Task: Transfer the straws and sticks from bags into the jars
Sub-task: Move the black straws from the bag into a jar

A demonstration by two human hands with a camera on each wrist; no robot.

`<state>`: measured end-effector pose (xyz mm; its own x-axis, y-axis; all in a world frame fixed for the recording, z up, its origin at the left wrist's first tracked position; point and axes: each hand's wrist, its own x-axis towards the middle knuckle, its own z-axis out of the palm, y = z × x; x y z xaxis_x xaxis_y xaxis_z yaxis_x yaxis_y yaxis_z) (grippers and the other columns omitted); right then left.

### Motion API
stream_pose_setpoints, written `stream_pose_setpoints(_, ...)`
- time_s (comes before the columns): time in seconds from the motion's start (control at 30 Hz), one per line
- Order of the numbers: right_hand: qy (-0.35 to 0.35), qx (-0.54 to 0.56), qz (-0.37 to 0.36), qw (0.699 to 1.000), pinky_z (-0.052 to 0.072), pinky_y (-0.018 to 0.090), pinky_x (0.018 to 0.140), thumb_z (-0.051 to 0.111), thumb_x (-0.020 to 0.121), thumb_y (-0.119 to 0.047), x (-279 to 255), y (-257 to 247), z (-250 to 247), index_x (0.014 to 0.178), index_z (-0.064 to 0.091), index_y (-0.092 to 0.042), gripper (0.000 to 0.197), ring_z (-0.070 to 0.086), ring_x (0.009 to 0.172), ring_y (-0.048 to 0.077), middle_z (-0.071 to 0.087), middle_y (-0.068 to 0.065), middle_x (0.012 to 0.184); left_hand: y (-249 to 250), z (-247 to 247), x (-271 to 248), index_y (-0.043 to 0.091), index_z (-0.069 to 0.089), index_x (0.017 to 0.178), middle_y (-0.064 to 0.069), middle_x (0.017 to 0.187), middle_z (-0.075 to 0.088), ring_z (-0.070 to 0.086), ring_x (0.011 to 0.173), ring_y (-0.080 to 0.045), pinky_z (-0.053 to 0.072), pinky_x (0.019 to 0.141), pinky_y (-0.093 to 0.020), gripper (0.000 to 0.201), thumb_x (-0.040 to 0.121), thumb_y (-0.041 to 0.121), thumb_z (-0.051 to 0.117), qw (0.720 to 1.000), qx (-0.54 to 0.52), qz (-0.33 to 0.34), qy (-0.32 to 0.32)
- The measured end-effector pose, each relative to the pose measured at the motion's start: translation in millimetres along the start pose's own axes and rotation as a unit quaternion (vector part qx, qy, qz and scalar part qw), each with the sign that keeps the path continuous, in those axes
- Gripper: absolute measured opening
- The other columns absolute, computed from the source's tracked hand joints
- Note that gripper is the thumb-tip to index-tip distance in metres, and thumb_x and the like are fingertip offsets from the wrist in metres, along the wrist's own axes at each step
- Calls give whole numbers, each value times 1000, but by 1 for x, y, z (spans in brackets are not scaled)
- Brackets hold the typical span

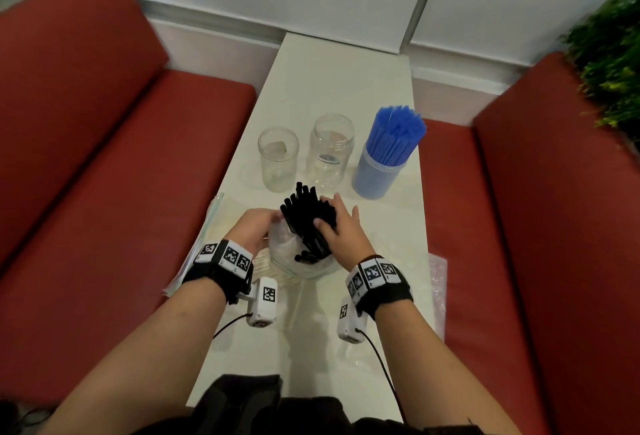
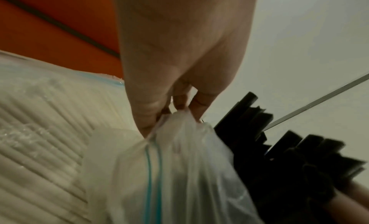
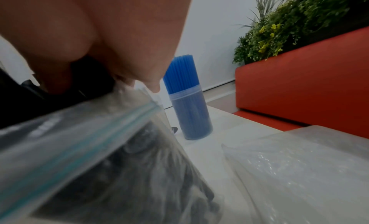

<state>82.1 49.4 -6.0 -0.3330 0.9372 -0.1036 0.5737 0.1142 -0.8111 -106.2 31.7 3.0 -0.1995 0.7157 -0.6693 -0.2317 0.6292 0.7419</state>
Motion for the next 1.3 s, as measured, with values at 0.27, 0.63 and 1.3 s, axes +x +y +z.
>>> stream_pose_setpoints(0.27, 97, 132, -5, 987, 42, 4, 76, 60, 98, -17, 3, -5, 2, 116, 46, -28, 26, 59, 88, -13, 62, -18, 98, 1, 14, -4, -13, 54, 131, -33, 127, 60, 60, 117, -44, 45, 109, -53, 33, 104, -4, 38, 999, 5, 21, -31)
stream_pose_setpoints(0.63, 131, 223, 15, 966, 48, 11, 68, 75, 88, -17, 19, -20, -11, 92, 60, -9, 17, 63, 70, 2, 67, -4, 78, 9, 18, 8, -15, 54, 132, -35, 134, 56, 56, 124, -43, 40, 114, -51, 33, 107, 1, 41, 997, -14, 20, -71)
stream_pose_setpoints(1.3, 123, 231, -111, 959, 54, 30, 73, 76, 88, -17, 79, -125, -117, 87, 61, -4, 20, 60, 65, 13, 61, 1, 68, 33, 14, 43, -6, 65, 117, -18, 98, 63, 56, 68, -18, 52, 52, -22, 24, 106, 5, 45, 997, -50, -9, -51)
